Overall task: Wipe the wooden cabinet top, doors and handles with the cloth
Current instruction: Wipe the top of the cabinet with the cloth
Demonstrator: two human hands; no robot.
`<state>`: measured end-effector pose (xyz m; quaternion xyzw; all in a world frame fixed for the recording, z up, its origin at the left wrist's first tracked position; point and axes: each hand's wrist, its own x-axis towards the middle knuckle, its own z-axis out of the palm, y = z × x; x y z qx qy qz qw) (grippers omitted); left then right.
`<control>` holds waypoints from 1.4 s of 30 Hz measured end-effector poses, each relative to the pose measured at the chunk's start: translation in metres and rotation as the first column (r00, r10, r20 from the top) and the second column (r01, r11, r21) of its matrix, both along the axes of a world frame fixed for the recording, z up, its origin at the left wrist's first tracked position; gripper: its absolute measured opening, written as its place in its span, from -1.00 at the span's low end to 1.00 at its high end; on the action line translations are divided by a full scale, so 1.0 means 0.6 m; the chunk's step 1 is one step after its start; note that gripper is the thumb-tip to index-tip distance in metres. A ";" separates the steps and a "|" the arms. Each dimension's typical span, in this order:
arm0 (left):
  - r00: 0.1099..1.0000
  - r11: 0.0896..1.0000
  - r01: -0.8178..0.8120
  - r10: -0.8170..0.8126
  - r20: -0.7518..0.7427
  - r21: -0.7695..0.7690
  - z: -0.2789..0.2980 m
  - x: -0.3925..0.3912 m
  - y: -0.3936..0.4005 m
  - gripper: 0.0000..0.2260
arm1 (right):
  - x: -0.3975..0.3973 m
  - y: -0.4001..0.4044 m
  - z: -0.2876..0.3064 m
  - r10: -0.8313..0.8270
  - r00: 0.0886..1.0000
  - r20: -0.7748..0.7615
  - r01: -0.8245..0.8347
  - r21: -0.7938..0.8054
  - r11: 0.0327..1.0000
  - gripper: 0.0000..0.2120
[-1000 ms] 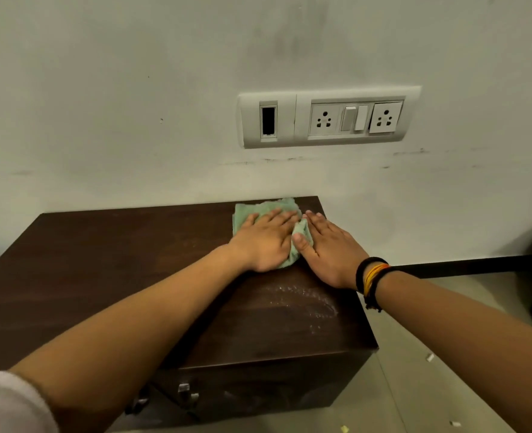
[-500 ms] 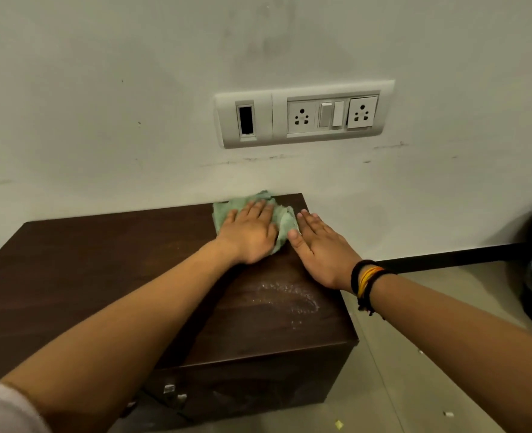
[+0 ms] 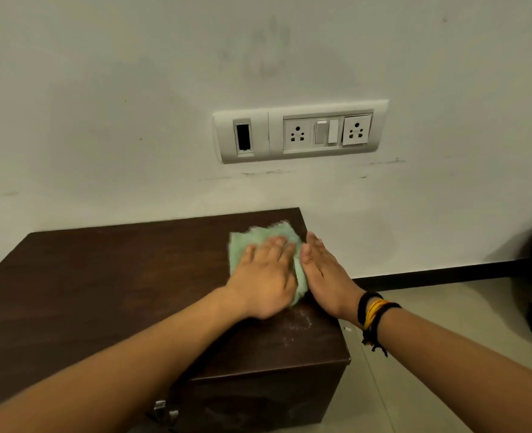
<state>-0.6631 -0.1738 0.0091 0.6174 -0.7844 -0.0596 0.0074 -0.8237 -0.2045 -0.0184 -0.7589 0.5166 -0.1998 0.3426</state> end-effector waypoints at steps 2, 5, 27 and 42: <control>0.994 0.994 0.107 -0.108 0.005 0.010 -0.001 -0.014 -0.001 -0.41 | 0.001 -0.005 -0.004 -0.010 0.995 0.095 0.009 0.013 1.000 -0.19; 0.996 0.996 0.086 -0.086 0.007 0.030 0.007 -0.015 -0.056 -0.41 | -0.001 -0.011 -0.016 -0.034 0.973 0.229 0.032 0.010 0.999 -0.17; 0.990 0.990 0.138 -0.138 -0.008 0.010 0.009 -0.045 -0.010 -0.40 | -0.020 0.036 -0.014 -0.149 0.836 0.529 -0.046 0.337 0.940 0.17; 0.995 0.996 0.094 -0.094 0.014 -0.001 0.005 -0.036 0.117 -0.43 | -0.023 0.081 -0.035 -0.260 0.734 0.628 -0.042 0.423 0.905 -0.08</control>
